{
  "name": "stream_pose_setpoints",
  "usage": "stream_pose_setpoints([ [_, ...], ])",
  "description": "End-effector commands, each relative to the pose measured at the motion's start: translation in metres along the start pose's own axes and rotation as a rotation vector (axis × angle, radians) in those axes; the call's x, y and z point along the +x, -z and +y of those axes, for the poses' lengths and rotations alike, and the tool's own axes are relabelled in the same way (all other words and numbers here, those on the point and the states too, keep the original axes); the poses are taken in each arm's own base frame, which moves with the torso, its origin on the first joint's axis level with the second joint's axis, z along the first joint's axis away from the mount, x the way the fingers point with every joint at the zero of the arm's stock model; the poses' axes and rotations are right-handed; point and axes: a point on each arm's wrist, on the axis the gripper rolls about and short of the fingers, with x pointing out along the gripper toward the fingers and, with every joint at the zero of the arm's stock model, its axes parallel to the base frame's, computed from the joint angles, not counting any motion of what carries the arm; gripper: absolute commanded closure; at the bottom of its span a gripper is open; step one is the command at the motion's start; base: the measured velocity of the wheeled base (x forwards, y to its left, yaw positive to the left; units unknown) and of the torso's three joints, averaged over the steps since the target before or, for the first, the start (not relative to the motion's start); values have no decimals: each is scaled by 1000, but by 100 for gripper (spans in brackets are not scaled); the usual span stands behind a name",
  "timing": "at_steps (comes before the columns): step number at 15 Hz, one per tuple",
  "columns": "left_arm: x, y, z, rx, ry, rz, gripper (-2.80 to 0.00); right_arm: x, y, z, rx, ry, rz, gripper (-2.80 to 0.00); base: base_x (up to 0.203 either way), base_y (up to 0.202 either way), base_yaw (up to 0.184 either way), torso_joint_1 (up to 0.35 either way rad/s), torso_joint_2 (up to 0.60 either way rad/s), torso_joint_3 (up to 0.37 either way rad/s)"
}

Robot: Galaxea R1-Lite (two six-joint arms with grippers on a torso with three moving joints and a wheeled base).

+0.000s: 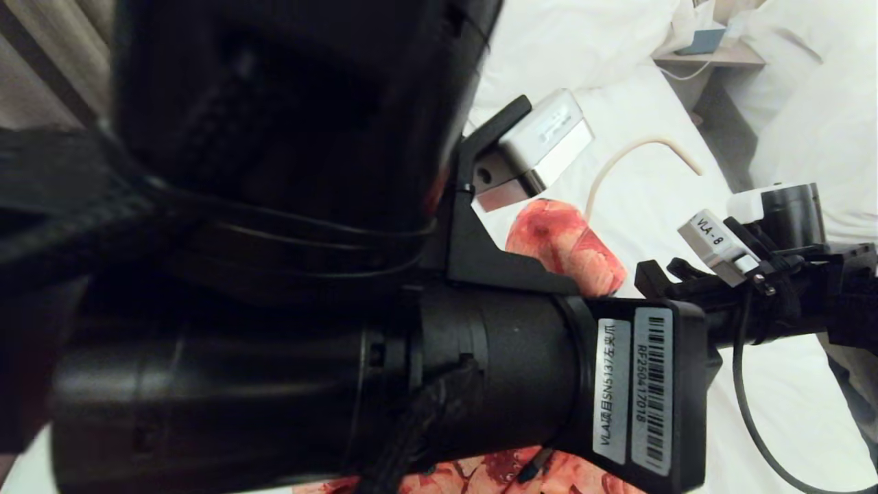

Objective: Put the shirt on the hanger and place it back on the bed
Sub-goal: Hook one side of the shirt onto the hanger

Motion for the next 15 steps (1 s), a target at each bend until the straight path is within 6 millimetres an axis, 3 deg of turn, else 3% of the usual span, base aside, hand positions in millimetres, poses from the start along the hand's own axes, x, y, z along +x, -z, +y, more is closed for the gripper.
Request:
stream_pose_setpoints([
  [1,4,2,1,0,-5,9,0,3,-1,-4,4,-9,-9,0,0,0,0,0,0,0],
  [9,-2,2,3,-10,-11,1,0,23,-13,-11,-10,-29,-83,0,0,0,0,0,0,0],
  [10,-3,3,4,-9,-20,-1,-280,24,-13,-11,-12,-30,-85,0,0,0,0,0,0,0],
  [15,-18,3,2,-4,-47,-26,-280,23,-16,-12,-12,-23,-87,0,0,0,0,0,0,0],
])
